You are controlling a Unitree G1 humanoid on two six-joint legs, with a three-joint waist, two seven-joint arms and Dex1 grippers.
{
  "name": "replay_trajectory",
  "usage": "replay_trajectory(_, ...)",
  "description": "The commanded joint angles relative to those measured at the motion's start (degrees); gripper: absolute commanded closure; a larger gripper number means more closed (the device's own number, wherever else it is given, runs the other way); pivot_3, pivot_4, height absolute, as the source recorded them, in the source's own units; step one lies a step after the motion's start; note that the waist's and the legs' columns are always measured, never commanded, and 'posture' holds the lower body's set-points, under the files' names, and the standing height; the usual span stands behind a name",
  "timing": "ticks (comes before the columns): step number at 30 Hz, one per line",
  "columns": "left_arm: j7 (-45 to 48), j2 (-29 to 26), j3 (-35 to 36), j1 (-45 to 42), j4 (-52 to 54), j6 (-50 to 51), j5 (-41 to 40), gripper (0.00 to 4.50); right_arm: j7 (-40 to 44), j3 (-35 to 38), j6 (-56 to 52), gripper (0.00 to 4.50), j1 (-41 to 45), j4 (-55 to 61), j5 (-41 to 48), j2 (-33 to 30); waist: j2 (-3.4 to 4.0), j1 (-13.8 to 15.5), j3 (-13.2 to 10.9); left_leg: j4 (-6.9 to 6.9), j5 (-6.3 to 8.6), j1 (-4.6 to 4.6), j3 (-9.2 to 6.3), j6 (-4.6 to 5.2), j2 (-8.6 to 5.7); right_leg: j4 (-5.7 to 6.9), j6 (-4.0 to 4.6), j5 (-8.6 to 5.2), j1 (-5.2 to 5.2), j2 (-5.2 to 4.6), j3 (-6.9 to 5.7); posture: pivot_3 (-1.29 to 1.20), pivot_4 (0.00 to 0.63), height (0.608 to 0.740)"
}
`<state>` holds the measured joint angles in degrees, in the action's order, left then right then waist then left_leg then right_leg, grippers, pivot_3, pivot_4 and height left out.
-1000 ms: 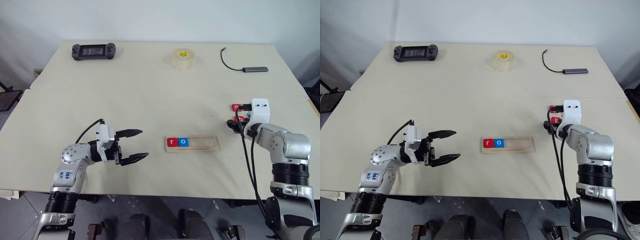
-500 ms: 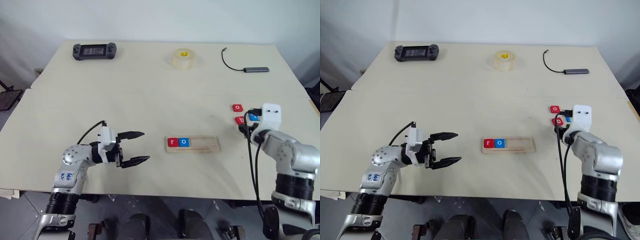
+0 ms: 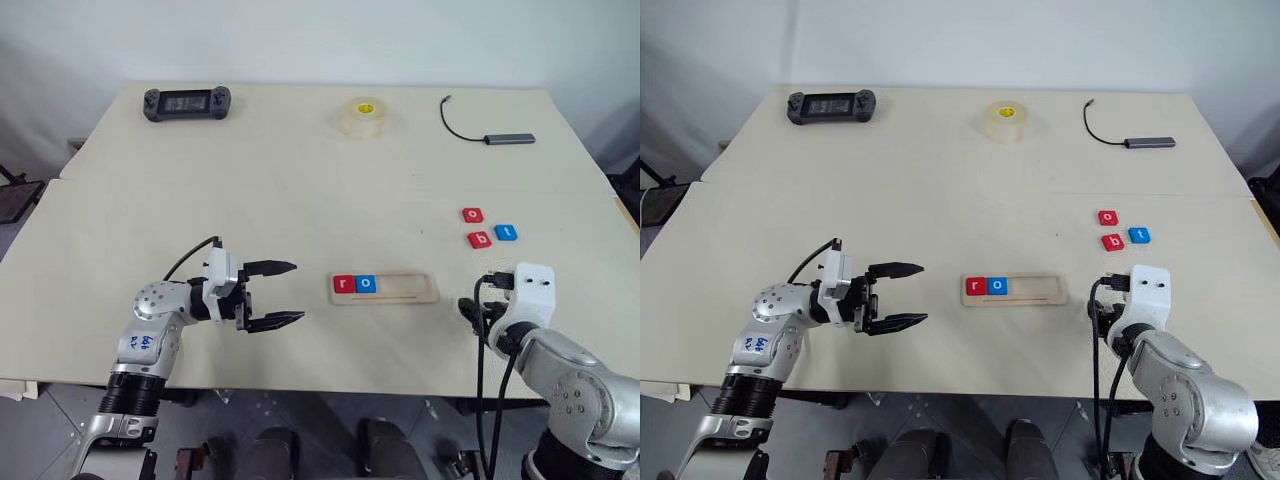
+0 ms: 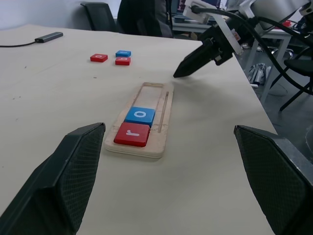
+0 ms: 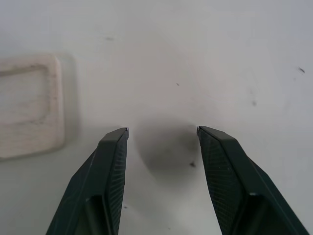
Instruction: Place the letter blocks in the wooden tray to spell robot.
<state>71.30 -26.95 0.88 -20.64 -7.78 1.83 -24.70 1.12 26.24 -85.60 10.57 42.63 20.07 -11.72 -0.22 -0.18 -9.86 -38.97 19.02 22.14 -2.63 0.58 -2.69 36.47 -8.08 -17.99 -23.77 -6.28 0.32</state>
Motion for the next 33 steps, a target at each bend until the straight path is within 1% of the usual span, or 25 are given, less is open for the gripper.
replay_trajectory(1, 0.28, 0.30, -0.01, -0.69, 0.00, -0.83, -0.61, 0.00, 0.90, -1.26, 4.39, 2.19, 2.19, -0.26, -1.25, -2.93, 0.00, -0.07, 0.00, 0.00, 0.00, 0.00, 0.00, 0.00, 0.00, 0.00, 0.00, 0.00, 0.00, 0.00, 0.00, 0.00, 0.150, 0.740)
replay_trajectory(3, -0.02, 0.31, 0.10, -0.66, 0.00, -0.79, -0.46, 0.00, 1.83, -1.44, 6.04, 2.19, 3.64, -2.17, -1.72, -5.42, 0.00, -0.08, 0.00, 0.00, 0.00, 0.00, 0.02, 0.00, 0.01, 0.00, 0.00, 0.00, -0.02, 0.02, 0.01, 0.00, 0.150, 0.740)
replay_trajectory(4, -0.17, 0.32, 0.14, -0.66, 0.02, -0.78, -0.38, 0.00, 2.87, -1.72, 6.29, 2.02, 4.30, -3.53, -1.54, -7.08, 0.00, -0.06, 0.00, 0.00, 0.00, 0.00, 0.01, 0.00, 0.01, 0.00, 0.00, 0.00, -0.01, 0.02, 0.00, 0.00, 0.150, 0.740)
replay_trajectory(6, -0.49, 0.33, 0.23, -0.64, 0.06, -0.76, -0.31, 0.00, 4.11, -2.46, 8.50, 1.57, 5.94, -7.00, -1.89, -9.86, 0.00, -0.05, 0.00, 0.02, 0.00, 0.00, 0.01, 0.00, 0.01, -0.01, 0.00, 0.00, -0.01, 0.03, -0.01, 0.00, 0.150, 0.740)
replay_trajectory(10, -0.87, 0.38, 0.15, -0.60, 0.33, -0.70, -0.31, 0.00, 7.83, -5.68, 13.49, 0.20, 10.74, -17.98, -2.13, -15.20, 0.00, -0.08, 0.00, 0.02, -0.02, -0.01, 0.03, 0.03, 0.00, -0.03, 0.00, 0.00, 0.00, 0.02, -0.01, 0.00, 0.150, 0.740)
replay_trajectory(11, -0.92, 0.40, 0.15, -0.63, 0.36, -0.68, -0.33, 0.00, 8.79, -6.62, 14.96, 0.05, 11.95, -20.79, -2.32, -16.20, 0.00, -0.11, 0.00, 0.02, -0.02, -0.01, 0.03, 0.03, 0.01, -0.03, 0.00, 0.00, 0.00, 0.02, -0.01, 0.00, 0.150, 0.740)
replay_trajectory(16, -1.17, 0.24, 0.28, -0.15, 1.53, -0.46, -0.55, 0.00, 12.45, -11.42, 23.07, 0.05, 17.71, -34.15, -4.23, -20.01, 0.00, -0.17, 0.00, 0.02, -0.02, 0.00, 0.04, 0.03, 0.01, -0.02, 0.00, 0.00, -0.01, 0.02, -0.01, 0.00, 0.150, 0.740)
replay_trajectory(23, -1.96, 0.08, 0.65, 0.88, 4.26, 0.23, -1.31, 0.00, 15.43, -15.02, 33.10, 0.05, 24.10, -50.31, -6.77, -20.63, 0.00, -0.15, 0.00, 0.01, -0.02, 0.01, 0.04, 0.02, 0.00, -0.03, 0.00, 0.00, -0.01, 0.00, -0.03, 0.00, 0.150, 0.740)
replay_trajectory(28, -2.59, -0.05, 0.97, 1.99, 6.54, 0.91, -1.89, 0.00, 17.27, -16.39, 36.57, 0.05, 25.84, -55.05, -7.86, -20.93, 0.00, -0.13, 0.00, 0.02, -0.03, 0.01, 0.02, 0.01, 0.03, -0.06, 0.00, 0.00, 0.00, -0.02, -0.05, 0.00, 0.150, 0.740)
replay_trajectory(33, -3.12, 0.02, 1.75, 2.58, 7.03, 0.05, -2.38, 0.00, 18.90, -15.55, 36.32, 0.05, 26.57, -58.37, -7.20, -21.48, 0.00, -0.12, 0.00, -0.02, -0.03, 0.01, 0.03, 0.01, 0.02, -0.06, 0.00, 0.00, 0.02, -0.02, -0.05, 0.00, 0.150, 0.740)
